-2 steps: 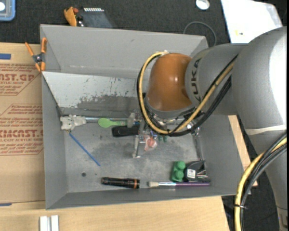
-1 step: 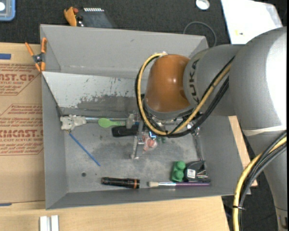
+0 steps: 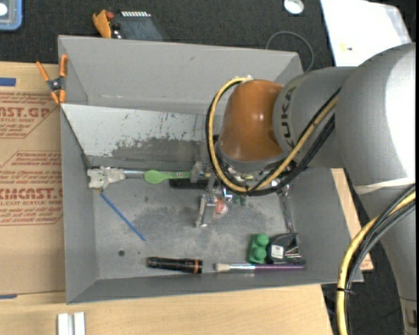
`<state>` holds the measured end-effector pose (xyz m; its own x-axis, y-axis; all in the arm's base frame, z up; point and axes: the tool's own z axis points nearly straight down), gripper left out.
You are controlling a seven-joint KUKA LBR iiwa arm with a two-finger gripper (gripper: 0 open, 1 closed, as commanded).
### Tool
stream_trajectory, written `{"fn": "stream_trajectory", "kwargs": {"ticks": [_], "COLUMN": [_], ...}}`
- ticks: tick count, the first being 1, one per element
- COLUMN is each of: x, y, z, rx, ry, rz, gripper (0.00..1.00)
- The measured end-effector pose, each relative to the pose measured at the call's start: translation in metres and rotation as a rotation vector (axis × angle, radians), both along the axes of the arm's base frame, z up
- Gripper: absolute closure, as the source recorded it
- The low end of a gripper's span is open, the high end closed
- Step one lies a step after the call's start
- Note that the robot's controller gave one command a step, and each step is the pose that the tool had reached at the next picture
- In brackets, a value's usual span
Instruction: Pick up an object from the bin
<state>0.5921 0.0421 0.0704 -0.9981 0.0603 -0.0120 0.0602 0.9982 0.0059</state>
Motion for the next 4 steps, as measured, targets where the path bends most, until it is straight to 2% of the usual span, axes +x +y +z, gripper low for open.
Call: {"fn": "stream_trajectory", "kwargs": {"ticks": [1, 2, 3, 4], "x": [-0.004, -0.004, -0.008, -0.007], "y": [0.030, 0.030, 0.030, 0.030], "z": [0.001, 0.001, 0.028, 0.068], "rx": [0.003, 0.003, 0.001, 0.002], "ry": [0.001, 0.001, 0.014, 0.011], "rz": [-0.096, -0.097, -0.096, -0.096], "gripper": [1.00, 1.00, 1.00, 1.00]}}
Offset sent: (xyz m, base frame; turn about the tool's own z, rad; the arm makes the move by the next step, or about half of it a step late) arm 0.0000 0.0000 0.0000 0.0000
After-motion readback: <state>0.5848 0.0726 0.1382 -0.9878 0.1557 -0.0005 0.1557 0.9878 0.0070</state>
